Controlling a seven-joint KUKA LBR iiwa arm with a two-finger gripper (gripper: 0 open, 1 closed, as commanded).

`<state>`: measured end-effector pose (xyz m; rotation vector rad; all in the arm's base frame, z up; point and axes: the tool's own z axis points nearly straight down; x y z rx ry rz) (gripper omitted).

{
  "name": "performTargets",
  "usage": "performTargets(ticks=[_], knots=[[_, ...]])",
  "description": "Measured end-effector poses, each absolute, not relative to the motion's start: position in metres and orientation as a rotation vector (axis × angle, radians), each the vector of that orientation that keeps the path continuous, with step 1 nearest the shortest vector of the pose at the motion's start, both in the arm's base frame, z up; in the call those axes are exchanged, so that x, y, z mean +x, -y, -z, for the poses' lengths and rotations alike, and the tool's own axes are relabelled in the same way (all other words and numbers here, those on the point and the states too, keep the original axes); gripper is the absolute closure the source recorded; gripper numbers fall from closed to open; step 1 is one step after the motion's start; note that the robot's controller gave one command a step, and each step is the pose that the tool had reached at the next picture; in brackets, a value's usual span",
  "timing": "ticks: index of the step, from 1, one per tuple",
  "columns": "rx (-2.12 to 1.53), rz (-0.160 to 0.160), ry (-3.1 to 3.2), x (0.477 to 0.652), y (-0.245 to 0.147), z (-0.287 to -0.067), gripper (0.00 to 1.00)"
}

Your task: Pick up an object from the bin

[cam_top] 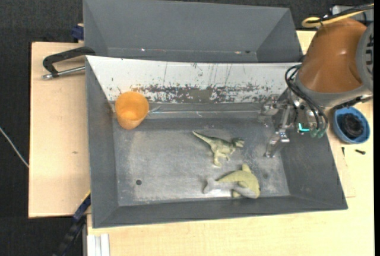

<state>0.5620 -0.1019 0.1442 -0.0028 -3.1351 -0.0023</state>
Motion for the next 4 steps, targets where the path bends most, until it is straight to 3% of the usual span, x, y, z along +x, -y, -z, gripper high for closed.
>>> performTargets(ticks=[1, 2, 3, 4], knots=[[0.0, 0.0, 3.143, 0.564, 0.101, -0.148, 1.0], [0.0, 0.001, 3.143, 0.564, 0.101, -0.148, 0.0], [0.391, 0.008, 3.113, 0.565, 0.025, -0.077, 0.0], [0.386, 0.002, 3.118, 0.566, 0.028, -0.079, 1.0]])
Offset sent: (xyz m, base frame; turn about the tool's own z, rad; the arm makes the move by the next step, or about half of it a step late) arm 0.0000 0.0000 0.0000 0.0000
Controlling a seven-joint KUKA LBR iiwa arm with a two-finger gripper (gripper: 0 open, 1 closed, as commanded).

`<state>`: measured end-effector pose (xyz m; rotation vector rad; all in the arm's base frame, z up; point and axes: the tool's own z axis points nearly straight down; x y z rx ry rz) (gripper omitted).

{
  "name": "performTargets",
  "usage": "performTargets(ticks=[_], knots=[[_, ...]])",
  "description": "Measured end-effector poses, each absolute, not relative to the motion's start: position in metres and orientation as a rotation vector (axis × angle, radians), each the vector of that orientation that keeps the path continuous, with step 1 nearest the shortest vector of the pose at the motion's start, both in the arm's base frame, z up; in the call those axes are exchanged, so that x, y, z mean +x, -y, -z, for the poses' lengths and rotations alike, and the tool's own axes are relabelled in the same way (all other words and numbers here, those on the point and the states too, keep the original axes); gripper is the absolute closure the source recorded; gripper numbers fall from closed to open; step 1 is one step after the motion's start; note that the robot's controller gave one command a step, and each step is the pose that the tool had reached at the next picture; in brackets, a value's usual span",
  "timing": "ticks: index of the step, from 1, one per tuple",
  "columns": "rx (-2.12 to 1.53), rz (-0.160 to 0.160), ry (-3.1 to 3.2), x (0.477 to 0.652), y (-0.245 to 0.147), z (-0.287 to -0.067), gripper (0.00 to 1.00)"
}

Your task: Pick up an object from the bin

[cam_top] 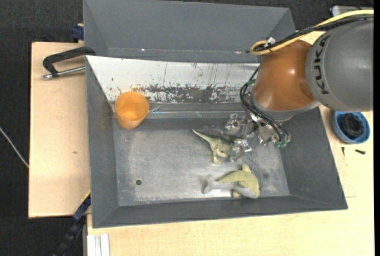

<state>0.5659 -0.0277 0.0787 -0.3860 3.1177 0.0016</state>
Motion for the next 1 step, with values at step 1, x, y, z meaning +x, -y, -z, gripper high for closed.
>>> performTargets(ticks=[1], knots=[[-0.717, 0.003, -3.046, 0.5168, 0.0093, -0.2516, 1.0]])
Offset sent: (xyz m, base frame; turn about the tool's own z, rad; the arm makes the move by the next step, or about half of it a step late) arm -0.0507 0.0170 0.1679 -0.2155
